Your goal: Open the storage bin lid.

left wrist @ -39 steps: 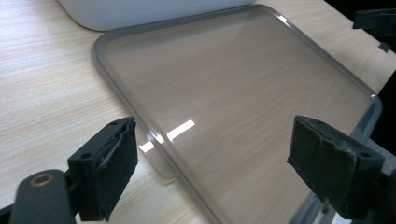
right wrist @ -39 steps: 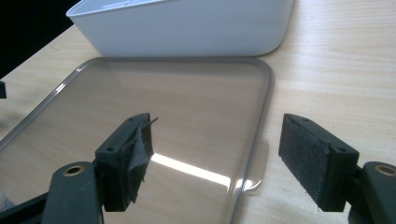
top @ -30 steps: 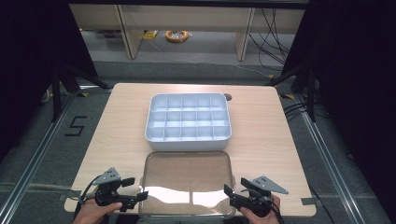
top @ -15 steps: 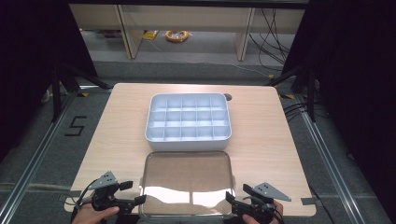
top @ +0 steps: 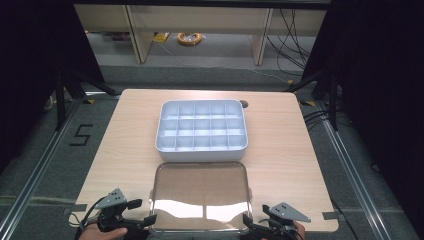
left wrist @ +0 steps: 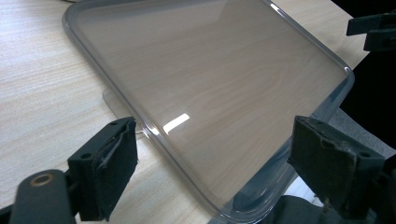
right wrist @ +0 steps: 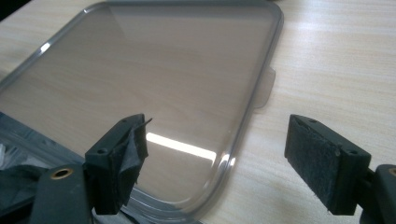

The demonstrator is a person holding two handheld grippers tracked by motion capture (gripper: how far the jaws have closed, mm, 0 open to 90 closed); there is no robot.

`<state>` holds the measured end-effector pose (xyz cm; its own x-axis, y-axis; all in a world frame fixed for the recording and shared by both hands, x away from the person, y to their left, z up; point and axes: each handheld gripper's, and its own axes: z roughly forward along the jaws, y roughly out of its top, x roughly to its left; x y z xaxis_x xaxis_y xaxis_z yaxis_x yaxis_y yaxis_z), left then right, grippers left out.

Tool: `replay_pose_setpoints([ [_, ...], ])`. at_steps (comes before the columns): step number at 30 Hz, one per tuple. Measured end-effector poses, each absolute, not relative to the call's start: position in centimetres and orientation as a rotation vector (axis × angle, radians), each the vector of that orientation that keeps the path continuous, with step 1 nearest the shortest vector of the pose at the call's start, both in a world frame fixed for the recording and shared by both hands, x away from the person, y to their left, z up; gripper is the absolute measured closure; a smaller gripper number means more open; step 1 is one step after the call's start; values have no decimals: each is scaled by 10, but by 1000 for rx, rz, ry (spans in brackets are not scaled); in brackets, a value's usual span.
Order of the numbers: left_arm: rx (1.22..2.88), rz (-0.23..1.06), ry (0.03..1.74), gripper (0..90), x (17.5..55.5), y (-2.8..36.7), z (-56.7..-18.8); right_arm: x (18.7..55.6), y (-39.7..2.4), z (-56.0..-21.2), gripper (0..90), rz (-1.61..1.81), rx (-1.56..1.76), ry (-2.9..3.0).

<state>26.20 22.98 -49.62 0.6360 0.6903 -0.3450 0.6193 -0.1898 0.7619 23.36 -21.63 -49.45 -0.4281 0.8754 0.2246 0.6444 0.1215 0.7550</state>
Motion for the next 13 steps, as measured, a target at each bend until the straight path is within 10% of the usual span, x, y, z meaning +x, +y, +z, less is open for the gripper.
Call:
replay_pose_setpoints([
  [13,1896,115,1109,148,265,232,-499,236,-227,-494,232,1262,1606,2012],
])
